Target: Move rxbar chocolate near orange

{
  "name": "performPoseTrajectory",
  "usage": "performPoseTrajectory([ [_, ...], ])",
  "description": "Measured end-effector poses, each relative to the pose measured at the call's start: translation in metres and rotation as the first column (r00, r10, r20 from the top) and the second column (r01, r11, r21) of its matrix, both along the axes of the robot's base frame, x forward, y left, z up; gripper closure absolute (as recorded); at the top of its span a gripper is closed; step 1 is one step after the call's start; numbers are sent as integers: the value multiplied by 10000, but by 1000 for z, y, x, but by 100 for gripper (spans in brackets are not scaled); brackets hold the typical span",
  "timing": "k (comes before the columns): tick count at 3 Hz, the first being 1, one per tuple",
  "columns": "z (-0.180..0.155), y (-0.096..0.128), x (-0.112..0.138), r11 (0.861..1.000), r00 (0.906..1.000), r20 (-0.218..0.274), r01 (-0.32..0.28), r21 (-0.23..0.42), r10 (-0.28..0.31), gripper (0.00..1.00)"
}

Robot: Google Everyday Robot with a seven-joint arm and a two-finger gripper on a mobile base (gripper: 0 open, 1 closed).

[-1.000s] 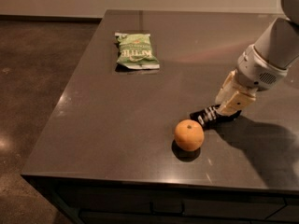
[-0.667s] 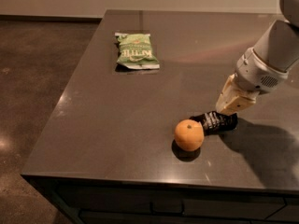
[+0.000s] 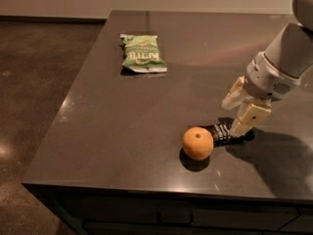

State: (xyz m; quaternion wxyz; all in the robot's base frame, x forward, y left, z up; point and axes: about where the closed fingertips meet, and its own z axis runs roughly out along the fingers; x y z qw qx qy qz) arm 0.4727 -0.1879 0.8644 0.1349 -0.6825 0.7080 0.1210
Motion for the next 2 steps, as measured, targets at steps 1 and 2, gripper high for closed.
performPoseTrajectory([
  [1,0,1,1,10000,10000,60,12,8,-12,0],
  [2,0,1,1,10000,10000,61,12,8,-12,0],
])
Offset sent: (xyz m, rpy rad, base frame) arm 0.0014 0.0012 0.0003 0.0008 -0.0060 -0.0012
